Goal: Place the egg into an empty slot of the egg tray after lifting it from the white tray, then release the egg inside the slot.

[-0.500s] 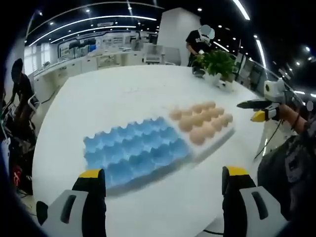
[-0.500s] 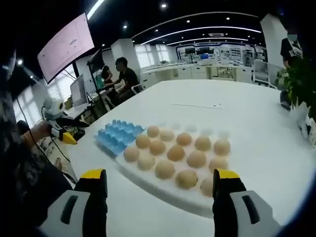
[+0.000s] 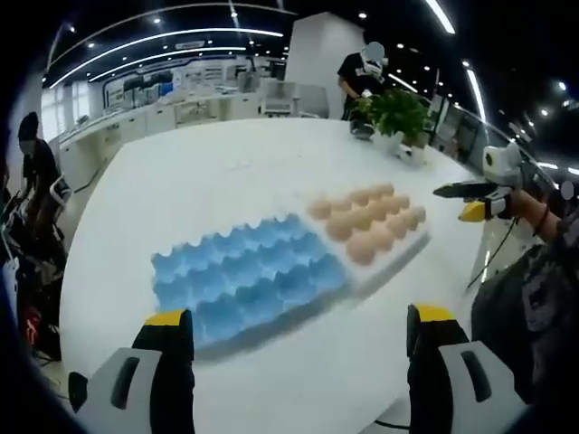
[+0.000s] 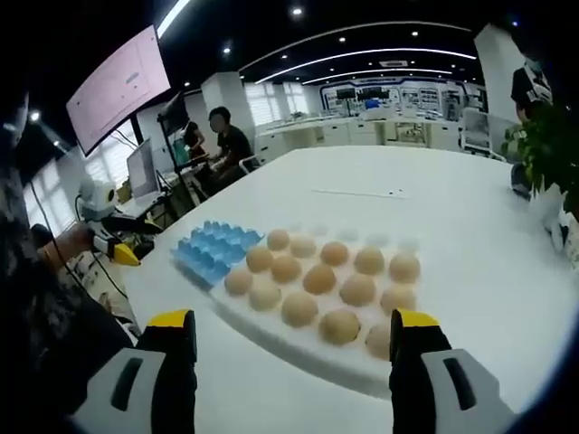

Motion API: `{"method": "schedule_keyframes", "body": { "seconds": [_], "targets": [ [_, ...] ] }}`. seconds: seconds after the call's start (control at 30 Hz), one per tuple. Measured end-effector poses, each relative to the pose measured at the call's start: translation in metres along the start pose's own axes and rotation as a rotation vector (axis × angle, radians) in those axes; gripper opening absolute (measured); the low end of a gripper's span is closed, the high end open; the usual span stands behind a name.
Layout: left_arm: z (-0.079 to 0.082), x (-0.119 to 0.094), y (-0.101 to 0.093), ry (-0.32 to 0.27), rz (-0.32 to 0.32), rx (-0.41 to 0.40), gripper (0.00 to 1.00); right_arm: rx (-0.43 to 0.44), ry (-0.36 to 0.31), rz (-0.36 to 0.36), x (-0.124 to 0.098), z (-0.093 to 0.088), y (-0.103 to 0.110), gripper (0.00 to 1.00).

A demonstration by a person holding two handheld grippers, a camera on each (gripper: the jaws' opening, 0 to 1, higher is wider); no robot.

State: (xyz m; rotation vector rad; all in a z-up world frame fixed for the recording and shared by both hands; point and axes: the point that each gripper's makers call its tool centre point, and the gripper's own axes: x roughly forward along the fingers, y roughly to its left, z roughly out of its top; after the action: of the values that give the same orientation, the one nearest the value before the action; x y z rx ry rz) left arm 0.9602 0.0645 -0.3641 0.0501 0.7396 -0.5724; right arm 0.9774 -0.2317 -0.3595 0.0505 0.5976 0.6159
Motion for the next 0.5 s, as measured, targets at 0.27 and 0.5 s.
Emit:
{"method": "schedule_keyframes", "body": {
  "seconds": [0.27,0.5],
  "targets": [
    [0.0001,-0.0008,-0.0004,-0.005,-0.001,-0.003,1.00,0.007,0.003,0.004,0.0003,-0.0023,0.0019,0.91],
    [-0.0021,-0.0036,0.0011,-0.004,0.008,-0.016,1.00,0.006,0.001,0.010,0.0021,-0.0018,0.0016,0.91]
  ]
}}
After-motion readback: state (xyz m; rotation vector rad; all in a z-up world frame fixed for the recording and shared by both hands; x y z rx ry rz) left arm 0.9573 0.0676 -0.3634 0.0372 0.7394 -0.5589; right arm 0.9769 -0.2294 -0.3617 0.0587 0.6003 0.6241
